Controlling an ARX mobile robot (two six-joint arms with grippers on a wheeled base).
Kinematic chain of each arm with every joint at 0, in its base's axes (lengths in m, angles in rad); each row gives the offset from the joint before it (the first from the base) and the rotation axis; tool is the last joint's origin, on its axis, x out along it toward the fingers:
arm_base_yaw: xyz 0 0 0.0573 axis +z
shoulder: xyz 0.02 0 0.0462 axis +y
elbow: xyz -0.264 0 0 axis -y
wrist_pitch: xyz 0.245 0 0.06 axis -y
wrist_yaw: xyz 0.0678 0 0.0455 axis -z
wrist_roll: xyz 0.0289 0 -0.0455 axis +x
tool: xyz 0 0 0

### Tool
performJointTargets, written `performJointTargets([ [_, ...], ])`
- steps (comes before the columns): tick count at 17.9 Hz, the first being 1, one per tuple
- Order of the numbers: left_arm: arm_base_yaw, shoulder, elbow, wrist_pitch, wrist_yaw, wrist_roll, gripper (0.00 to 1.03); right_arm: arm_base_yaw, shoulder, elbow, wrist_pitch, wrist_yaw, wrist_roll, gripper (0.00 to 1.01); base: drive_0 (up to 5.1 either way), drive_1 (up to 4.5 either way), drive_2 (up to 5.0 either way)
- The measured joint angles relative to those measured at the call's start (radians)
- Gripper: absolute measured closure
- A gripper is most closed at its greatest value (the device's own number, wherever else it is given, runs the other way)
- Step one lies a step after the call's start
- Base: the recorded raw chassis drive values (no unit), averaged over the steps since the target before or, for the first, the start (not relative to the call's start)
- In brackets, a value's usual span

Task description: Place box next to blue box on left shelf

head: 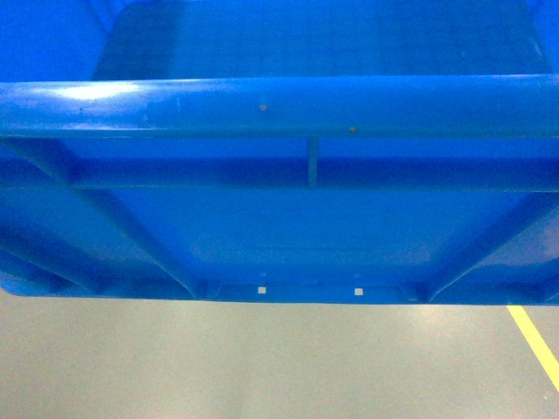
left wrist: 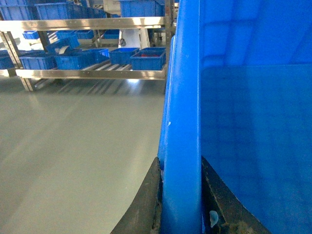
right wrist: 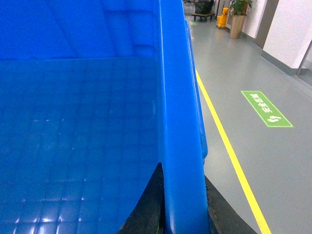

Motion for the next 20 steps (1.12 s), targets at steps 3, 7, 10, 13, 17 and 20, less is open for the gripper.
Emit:
performJointTargets([
  [3,0.000,0.000,0.000,-0.002,0.000,0.000,0.90,0.000,0.000,0.000,-0.001,0.000,0.000,0.93,0.1,4.10,-3.9],
  [7,0.000,0.000,0.000,0.000,0.001,0.002,0.90,0.000,0.000,0.000,-0.003,0.000,0.001,0.93,0.1,4.11,-3.9],
  [10,0.000,0.000,0.000,0.000,0.001,0.001,0.90,0.000,0.000,-0.001,-0.002,0.000,0.000,0.93,0.1,4.11,-3.9],
  [13,0.000,0.000,0.000,0.000,0.000,0.001,0.90,0.000,0.000,-0.001,0.000,0.000,0.000,0.93,0.1,4.07,-4.0],
  [17,0.000,0.000,0.000,0.000,0.000,0.001,0.90,0.000,0.000,-0.001,0.000,0.000,0.000,0.93,0.0,3.99,-4.0],
  [20,0.000,0.000,0.000,-0.001,0.001,0.001,0.90,0.000,0.000,-0.001,-0.001,0.000,0.000,0.93,0.0,3.99,-4.0],
])
